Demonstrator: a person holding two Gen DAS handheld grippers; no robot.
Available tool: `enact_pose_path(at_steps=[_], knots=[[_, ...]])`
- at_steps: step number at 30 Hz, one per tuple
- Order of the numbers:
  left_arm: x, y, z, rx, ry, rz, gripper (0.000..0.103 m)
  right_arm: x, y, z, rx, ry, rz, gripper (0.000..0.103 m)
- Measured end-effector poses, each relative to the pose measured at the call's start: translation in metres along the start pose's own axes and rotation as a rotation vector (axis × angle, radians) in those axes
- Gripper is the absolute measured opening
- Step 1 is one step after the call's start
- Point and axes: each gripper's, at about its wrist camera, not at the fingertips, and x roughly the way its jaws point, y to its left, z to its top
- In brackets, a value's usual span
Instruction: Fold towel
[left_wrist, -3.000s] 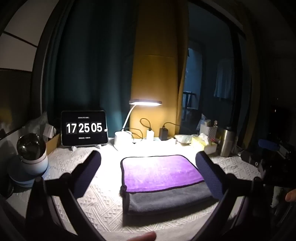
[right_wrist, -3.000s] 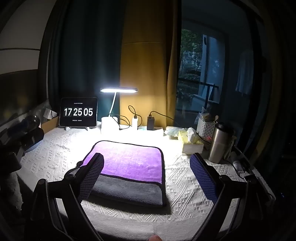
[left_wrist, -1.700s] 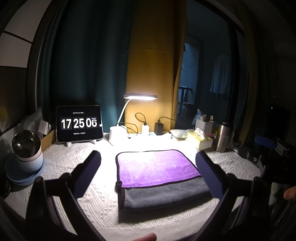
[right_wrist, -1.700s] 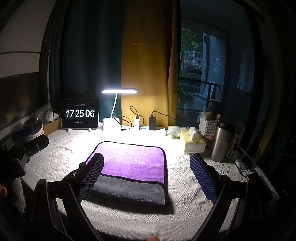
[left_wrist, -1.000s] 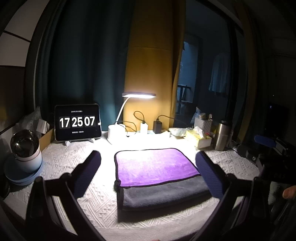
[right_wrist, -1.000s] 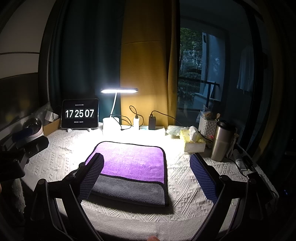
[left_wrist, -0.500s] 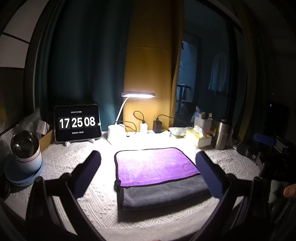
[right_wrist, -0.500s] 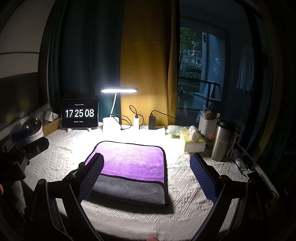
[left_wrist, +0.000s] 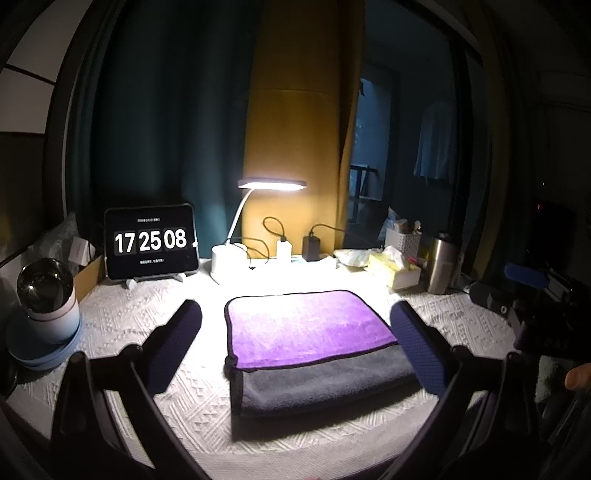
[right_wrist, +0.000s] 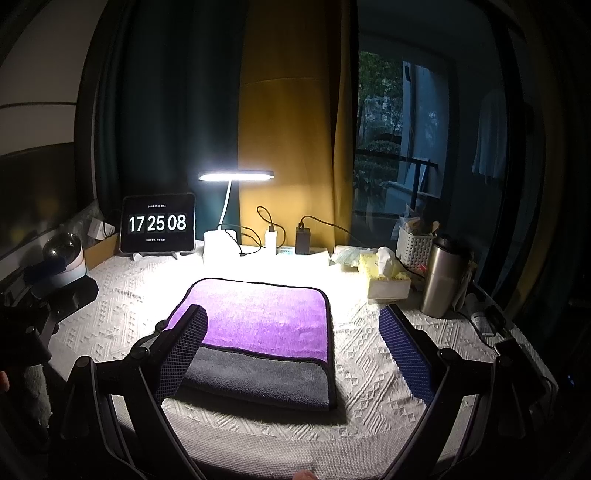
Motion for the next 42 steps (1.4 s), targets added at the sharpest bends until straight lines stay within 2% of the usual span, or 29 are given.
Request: enact_pose_path(at_steps=[11, 24, 36, 42], knots=[[0.029, 0.002, -0.011, 0.001, 0.080, 0.009, 0.102, 0.021, -0.012, -0.011, 0.025, 0.049, 0.003, 0.096], [0.083, 0.017, -0.031, -0.041, 0.239, 0.034, 0.102, 0.069, -0.035, -0.029, 0.069, 0.163, 0.007, 0.095], [0.129, 0.028, -0.048, -0.075, 0.369, 0.048, 0.100, 0.115, -0.055, -0.044, 0.078, 0.267, 0.035, 0.086], [0.150, 0.038, -0.063, -0.115, 0.454, 0.054, 0.091, 0.138, -0.062, -0.056, 0.075, 0.331, 0.068, 0.074]])
